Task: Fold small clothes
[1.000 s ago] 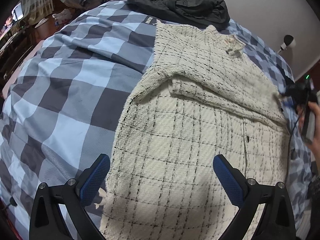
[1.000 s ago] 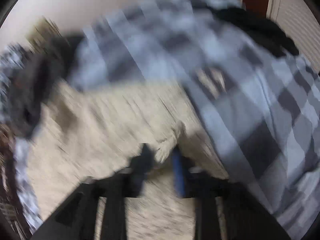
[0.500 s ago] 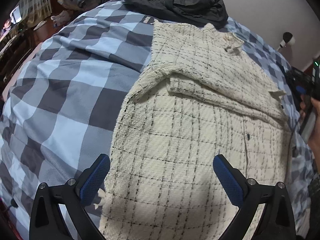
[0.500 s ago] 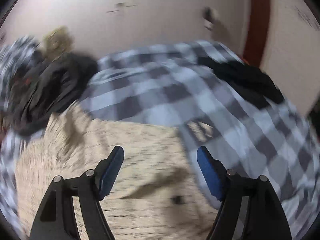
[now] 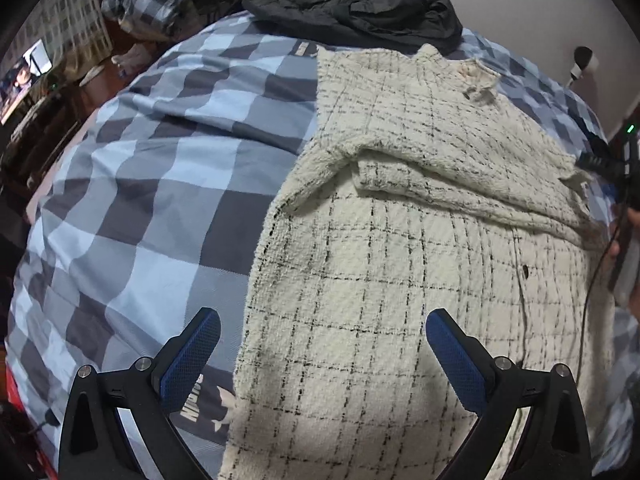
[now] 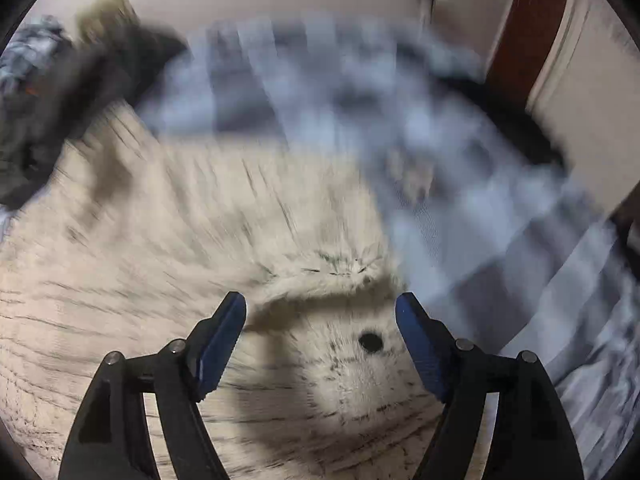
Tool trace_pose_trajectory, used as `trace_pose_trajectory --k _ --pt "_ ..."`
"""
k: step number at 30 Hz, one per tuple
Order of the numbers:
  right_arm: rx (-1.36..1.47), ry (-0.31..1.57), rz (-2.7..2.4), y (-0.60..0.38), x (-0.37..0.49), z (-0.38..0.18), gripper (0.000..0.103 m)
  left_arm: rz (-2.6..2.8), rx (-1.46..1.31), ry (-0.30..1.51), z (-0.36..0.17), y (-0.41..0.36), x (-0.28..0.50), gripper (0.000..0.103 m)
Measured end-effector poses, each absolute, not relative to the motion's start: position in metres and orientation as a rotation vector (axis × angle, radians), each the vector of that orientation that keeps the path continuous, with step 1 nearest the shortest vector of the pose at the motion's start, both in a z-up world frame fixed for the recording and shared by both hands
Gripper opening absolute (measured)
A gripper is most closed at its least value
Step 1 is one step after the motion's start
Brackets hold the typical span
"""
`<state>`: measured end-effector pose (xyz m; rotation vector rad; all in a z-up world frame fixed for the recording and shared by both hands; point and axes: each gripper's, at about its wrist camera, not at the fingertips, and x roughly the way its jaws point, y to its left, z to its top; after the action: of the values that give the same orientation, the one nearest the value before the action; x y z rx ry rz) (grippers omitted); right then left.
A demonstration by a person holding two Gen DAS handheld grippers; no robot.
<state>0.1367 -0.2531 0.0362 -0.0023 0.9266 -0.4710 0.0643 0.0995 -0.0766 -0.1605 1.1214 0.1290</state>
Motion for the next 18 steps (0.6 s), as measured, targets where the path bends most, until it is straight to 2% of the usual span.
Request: trace_pose_trajectory --k 2,3,9,11,12,18 --pt "-0.069 0.842 -0.403 -0.217 0.127 0.054 0.078 0.137 -0.150 1.107 -0.074 0.100 0.063 0.103" --pt "-0.093 0.862 -0.343 -0.196 0.128 0.055 0.082 0.142 -0.150 1.106 -0.074 0.101 0.063 0.103" --pt "-0.134 1.096 -0.197 -0.133 0.132 0.000 0.082 0.161 -0.179 1.122 -0.077 0.109 0.061 0.103" --pt "-0.108 1.224 -0.220 -0.144 0.131 -0.026 0.082 0.177 -0.168 1.118 -0.076 0.111 0.061 0.103" --pt "-0.040 1.220 -0.200 -0.157 0.126 -0.028 0.083 0.180 -0.164 1.115 -0.076 0.112 0.061 0.103" --pt "-0.037 1.259 -0.442 -0.245 0.088 0.027 0.082 0.191 -0.099 1.095 -0.068 0.110 0.061 0.103"
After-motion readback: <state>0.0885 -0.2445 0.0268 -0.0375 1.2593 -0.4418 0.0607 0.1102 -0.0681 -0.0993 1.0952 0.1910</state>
